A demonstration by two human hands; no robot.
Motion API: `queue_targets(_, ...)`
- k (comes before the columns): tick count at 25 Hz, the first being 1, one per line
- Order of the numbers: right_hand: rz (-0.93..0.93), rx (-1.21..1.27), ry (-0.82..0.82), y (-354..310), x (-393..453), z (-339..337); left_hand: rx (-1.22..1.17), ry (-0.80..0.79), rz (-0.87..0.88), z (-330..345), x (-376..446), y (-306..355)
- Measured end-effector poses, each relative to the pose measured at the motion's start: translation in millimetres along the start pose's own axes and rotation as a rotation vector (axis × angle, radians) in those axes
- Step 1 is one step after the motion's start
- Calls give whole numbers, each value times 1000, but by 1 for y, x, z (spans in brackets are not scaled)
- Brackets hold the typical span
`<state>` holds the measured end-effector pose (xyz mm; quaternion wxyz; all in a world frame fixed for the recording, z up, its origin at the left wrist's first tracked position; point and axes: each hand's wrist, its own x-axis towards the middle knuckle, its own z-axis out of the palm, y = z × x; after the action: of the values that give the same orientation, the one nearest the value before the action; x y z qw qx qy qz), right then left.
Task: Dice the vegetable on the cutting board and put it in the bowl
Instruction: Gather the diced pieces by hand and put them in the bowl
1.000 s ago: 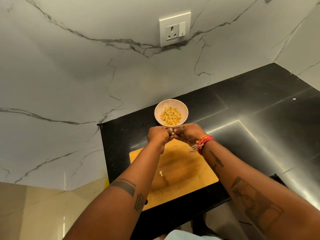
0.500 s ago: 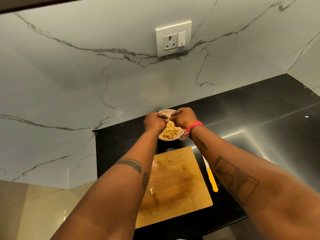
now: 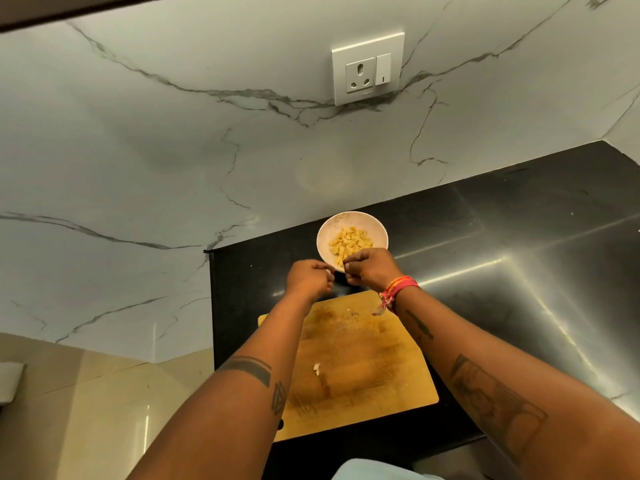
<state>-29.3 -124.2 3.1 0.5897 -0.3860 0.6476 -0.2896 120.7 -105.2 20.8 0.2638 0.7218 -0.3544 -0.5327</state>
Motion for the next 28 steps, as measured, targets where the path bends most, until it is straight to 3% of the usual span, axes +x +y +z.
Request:
queue_targets(7,4,-114,-60,68,-50,55,145,-20,-29,-26,-23,-82)
queue_targets(11,-118,-512,-76,98,-79,75,245,-42,-12,-41,-32,-122)
queue_targets(15,-389,-985,-214,122,-101,94,289,-46,-30,-51,-37,-145)
queue_targets(18,-519,-1177,-167,136,-110,107,322,-37,-40,-53,-42,-153)
queue_targets(22,-482,-1205,-108,134,-113,113,344,-51,-53,-53,-50,-156)
queue_targets(28,-230,-1084,-107,128,-106,111,369,-53,43,-44,-55,-141)
